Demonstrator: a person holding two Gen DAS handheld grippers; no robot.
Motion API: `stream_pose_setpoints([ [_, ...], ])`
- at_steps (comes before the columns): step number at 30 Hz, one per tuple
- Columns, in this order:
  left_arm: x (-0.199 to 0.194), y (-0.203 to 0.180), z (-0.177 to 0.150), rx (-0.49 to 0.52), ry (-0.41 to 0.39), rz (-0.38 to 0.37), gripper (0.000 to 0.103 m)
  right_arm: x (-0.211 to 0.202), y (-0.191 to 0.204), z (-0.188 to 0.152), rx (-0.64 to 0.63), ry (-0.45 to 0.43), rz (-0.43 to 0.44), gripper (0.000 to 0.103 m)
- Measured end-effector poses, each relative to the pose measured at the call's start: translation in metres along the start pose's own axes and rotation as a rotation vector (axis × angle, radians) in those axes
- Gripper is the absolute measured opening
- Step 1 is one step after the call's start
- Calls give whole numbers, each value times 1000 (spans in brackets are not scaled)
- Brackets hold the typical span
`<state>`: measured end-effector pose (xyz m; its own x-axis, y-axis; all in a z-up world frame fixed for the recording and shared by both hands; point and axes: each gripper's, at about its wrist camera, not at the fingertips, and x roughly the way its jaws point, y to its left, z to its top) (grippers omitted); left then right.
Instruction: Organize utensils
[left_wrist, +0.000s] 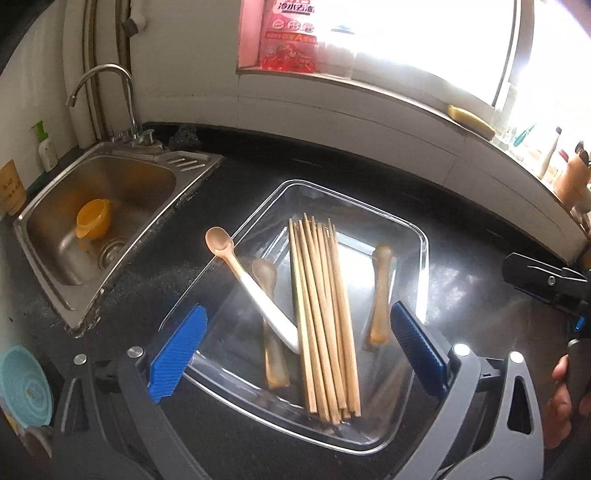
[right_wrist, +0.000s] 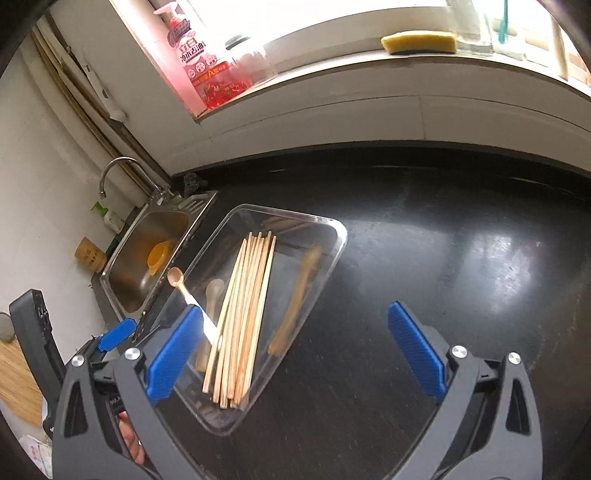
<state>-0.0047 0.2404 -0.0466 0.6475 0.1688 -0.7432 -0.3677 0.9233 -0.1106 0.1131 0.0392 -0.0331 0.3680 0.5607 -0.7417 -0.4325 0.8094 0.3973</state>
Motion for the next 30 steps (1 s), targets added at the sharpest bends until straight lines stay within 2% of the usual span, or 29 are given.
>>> stream_pose_setpoints([
  [7,-22,-12,-6,13,-24,3,97,-37,-2,-8,-14,-41,-4,97],
  [11,-31,-29,-14,38,-32,-1,97,-63,-14,-20,-31,-74,-41,97],
  [15,-37,-62,-25,71,-46,-31,97,-98,-40,-42,-45,-135,-151,97],
  [19,-42,-107,-42,91,-40,-111,97,-142,-82,-75,-33,-195,-331,97],
  [22,-43,-149,-56,150,-7,-192,97,-167,-115,-101,-5,-202,-462,97],
  [25,-50,-185,-68,202,-19,-232,97,-185,-140,-121,49,-216,-531,97],
  [30,-60,-231,-82,263,-29,-269,97,-211,-165,-140,117,-246,-561,97],
])
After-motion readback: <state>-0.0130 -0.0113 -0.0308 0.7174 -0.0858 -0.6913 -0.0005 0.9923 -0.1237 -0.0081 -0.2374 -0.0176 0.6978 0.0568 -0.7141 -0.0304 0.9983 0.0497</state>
